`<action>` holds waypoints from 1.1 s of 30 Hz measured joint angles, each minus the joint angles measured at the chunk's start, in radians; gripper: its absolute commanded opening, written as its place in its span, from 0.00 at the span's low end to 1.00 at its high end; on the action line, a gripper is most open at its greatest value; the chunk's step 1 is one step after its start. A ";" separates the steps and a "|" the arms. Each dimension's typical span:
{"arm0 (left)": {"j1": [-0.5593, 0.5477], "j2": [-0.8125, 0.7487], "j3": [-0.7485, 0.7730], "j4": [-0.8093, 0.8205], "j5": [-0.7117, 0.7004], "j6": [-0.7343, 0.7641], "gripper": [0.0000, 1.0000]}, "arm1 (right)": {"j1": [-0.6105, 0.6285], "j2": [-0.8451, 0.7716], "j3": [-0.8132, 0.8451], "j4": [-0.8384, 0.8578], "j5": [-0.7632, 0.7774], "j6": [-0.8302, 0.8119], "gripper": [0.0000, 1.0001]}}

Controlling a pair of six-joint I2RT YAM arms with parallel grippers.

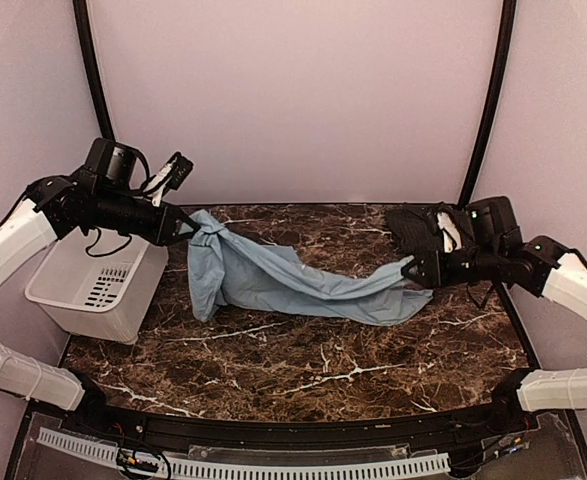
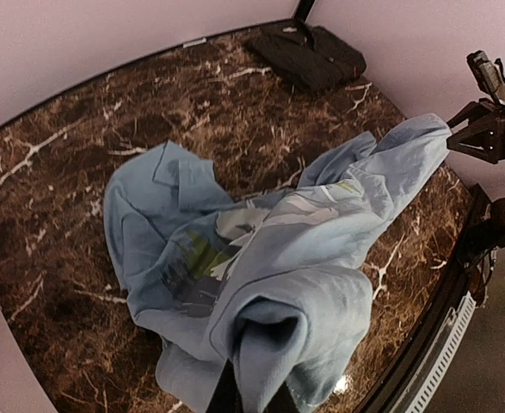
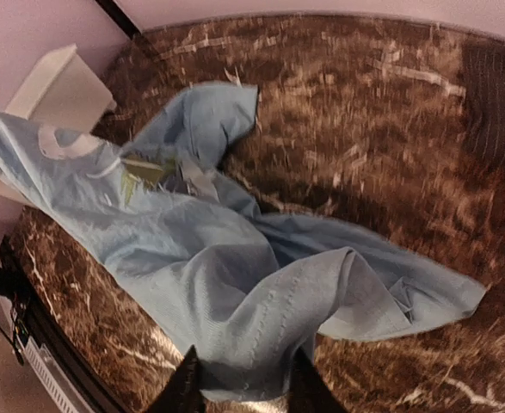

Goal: Fold and stack the mixed laundry pile
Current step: Adjust the crumpled T-shirt at the center of the board, then move the crumpled T-shirt to the center of the board.

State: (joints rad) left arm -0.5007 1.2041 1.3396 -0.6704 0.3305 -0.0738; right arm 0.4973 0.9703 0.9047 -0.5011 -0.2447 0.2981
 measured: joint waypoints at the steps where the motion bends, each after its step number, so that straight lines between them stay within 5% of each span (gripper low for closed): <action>1: -0.001 0.007 -0.031 -0.024 0.002 0.000 0.00 | 0.011 0.009 -0.060 -0.016 -0.013 0.025 0.93; 3: -0.002 0.030 -0.074 -0.057 0.003 0.001 0.00 | 0.023 0.000 -0.137 -0.058 -0.024 0.062 0.97; 7: -0.014 0.150 -0.113 -0.106 -0.028 0.003 0.00 | 0.029 -0.058 -0.155 -0.096 -0.032 0.082 0.88; 15: -0.036 0.360 -0.111 -0.165 -0.164 -0.010 0.00 | 0.060 0.114 -0.115 -0.037 -0.089 0.086 0.60; 20: -0.036 0.409 -0.108 -0.185 -0.217 -0.020 0.00 | 0.150 0.164 -0.137 -0.019 -0.102 0.141 0.73; 26: -0.036 0.412 -0.098 -0.175 -0.208 -0.027 0.00 | 0.261 0.200 -0.208 0.020 -0.098 0.222 0.73; 33: -0.036 0.412 -0.095 -0.137 -0.156 -0.035 0.00 | 0.259 0.462 -0.169 0.096 -0.052 0.240 0.70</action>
State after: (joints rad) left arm -0.5369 1.6165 1.2449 -0.8074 0.1749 -0.1085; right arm 0.7567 1.4319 0.7361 -0.4053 -0.2970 0.5385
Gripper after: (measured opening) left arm 0.026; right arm 0.736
